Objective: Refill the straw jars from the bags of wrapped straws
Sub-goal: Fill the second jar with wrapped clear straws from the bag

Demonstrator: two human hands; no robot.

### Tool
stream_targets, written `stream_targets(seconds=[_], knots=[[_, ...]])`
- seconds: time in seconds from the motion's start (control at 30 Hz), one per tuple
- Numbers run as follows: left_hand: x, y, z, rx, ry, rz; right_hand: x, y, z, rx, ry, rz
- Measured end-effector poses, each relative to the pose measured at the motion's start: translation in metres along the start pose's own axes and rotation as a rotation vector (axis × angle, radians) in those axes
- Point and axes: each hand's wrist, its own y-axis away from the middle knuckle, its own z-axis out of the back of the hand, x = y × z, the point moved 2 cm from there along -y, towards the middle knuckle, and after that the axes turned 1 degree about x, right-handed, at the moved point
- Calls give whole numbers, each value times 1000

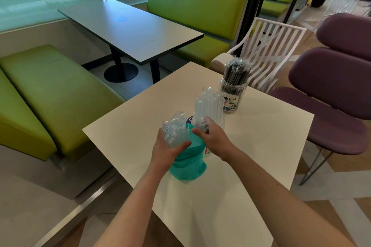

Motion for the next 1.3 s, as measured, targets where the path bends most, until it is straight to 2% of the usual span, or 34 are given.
stream_targets(seconds=[0.2,0.47,0.7,1.17,1.3], knots=[[2,0,-4,-23,0,-12,11,1,8,-76,15,65],[-2,-2,-9,-55,-82,-32,19,1,20,-136,-177,44],[-4,-6,-12,-65,-124,-8,60,-3,52,-245,-93,135],[-3,-7,-11,-51,-74,8,102,-14,111,-565,-243,294],[-3,-7,-10,-48,-57,13,101,-15,105,-538,-110,278]])
